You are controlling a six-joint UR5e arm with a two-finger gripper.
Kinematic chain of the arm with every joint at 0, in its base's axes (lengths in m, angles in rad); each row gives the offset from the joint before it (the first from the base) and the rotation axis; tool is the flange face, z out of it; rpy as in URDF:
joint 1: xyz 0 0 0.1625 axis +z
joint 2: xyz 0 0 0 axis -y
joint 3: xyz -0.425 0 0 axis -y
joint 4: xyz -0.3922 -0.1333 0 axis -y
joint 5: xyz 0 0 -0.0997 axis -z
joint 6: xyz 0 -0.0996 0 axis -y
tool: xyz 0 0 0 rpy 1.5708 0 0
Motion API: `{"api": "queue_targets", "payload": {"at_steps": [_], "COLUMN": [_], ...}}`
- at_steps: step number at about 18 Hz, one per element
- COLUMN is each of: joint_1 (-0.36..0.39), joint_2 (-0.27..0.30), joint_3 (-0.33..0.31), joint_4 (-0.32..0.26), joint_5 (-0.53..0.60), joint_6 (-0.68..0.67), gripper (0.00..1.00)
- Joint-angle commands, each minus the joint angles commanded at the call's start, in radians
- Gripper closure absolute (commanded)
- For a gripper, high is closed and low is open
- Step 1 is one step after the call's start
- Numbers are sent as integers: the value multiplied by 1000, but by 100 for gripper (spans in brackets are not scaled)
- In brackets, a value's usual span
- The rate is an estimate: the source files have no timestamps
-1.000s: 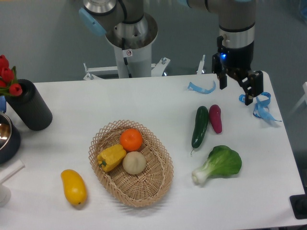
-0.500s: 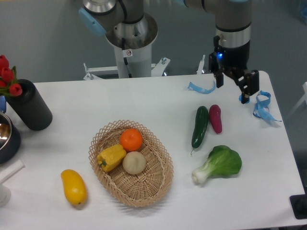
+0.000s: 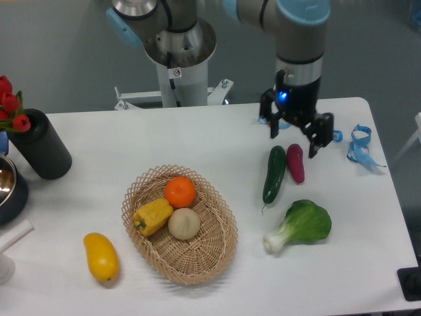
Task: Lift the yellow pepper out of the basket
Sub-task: 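Lower the gripper over the yellow bell pepper in the basket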
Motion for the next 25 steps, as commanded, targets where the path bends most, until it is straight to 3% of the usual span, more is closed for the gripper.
{"api": "queue_targets", "payload": {"at_steps": [10, 12, 16, 21, 25], "joint_1": [-175, -207, -243, -262, -299], "joint_2": [-71, -84, -109, -144, -195], "joint_3": [-18, -24, -80, -120, -124], "joint_4": [0, 9, 84, 86, 132], "joint_5": [-120, -121, -120, -120, -121], "joint_6": [-283, -283, -274, -153, -154], "gripper": [0, 0, 0, 0, 0]}}
